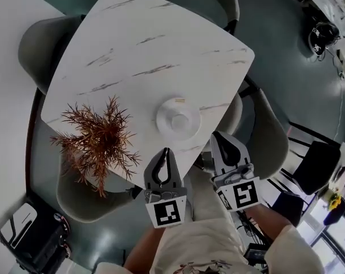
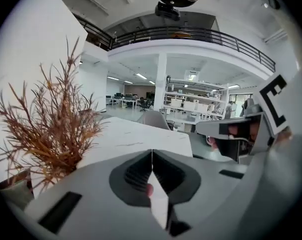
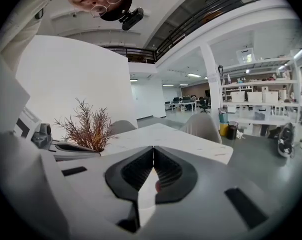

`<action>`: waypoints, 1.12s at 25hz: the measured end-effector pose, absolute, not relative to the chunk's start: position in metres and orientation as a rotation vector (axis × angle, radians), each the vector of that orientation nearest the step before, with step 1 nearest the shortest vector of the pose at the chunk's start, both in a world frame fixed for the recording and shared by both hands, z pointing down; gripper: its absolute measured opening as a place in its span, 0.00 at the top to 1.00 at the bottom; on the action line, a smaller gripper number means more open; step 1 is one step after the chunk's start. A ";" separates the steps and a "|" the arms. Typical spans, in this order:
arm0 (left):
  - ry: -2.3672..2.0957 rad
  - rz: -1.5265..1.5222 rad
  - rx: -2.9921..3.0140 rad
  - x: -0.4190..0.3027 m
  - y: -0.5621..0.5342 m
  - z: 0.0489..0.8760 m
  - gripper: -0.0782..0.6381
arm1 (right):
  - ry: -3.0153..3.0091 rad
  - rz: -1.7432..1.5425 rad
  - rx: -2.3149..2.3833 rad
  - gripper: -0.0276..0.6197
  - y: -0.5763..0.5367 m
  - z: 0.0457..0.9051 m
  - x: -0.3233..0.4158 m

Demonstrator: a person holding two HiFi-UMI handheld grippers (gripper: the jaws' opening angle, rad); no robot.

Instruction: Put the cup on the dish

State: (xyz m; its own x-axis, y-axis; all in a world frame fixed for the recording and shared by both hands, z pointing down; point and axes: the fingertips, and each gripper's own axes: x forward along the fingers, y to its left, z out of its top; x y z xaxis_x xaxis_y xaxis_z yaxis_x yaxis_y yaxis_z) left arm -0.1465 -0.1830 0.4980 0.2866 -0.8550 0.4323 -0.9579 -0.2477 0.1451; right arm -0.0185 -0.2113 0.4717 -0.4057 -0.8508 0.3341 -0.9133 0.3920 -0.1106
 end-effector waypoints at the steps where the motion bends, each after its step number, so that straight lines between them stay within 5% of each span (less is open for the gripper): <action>1: -1.625 0.365 2.184 -0.148 -0.181 0.491 0.88 | -2.426 0.397 1.568 0.95 -0.209 0.464 -0.019; 28: -1.578 0.458 2.202 -0.145 -0.100 0.383 0.88 | -2.534 0.305 1.520 0.95 -0.145 0.354 0.001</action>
State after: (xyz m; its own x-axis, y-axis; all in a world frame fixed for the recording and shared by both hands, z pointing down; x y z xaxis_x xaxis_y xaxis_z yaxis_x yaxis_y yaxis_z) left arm -0.1449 -0.0999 0.3826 0.3121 -0.8212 0.4778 -0.9494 -0.2888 0.1236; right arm 0.0005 -0.1451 0.3539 -0.4655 -0.8491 0.2497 -0.8841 0.4592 -0.0867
